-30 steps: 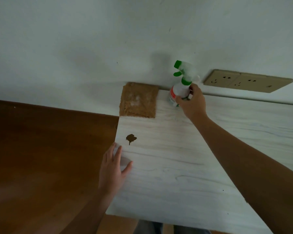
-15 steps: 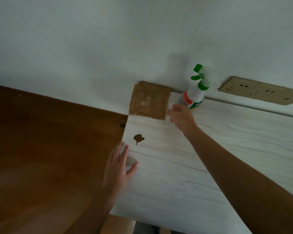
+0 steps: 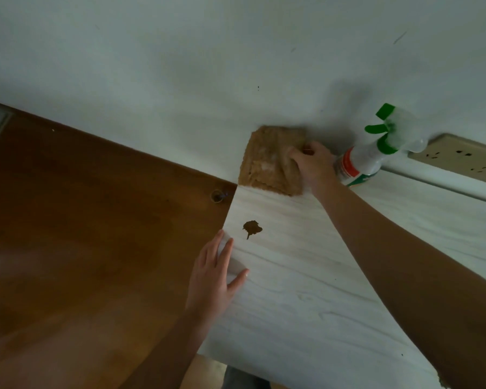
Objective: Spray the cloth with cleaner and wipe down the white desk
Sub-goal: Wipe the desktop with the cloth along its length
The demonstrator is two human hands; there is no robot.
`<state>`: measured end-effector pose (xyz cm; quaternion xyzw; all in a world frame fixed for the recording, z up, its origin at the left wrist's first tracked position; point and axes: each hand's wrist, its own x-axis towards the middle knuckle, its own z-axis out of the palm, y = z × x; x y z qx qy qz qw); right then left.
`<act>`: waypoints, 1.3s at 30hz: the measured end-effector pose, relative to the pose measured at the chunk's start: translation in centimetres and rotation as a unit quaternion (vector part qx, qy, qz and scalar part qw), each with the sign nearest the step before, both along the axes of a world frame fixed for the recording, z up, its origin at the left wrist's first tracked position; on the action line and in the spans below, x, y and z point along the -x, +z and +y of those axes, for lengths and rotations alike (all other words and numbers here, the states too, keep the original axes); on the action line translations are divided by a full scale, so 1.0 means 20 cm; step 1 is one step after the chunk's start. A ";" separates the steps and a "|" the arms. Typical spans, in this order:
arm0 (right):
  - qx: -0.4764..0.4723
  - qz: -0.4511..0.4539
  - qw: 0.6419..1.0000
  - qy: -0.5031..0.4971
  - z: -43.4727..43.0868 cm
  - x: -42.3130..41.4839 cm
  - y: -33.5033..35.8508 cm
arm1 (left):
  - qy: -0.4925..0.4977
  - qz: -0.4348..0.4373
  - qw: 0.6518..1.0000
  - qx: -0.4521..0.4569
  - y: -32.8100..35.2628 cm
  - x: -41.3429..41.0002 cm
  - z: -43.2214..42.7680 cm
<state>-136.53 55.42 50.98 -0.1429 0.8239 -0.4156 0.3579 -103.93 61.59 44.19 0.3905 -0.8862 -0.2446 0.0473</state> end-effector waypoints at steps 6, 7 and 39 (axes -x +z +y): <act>0.031 -0.057 0.998 0.000 0.09 0.00 0.09 | -0.015 -0.034 0.999 0.014 0.04 0.01 0.00; 0.041 -0.063 0.997 -0.014 0.12 0.01 0.13 | -0.016 -0.047 0.999 0.015 0.05 0.02 0.00; 0.117 -0.292 0.936 -0.158 1.62 -0.75 0.61 | -0.058 -0.134 0.989 -0.002 0.58 -0.37 0.41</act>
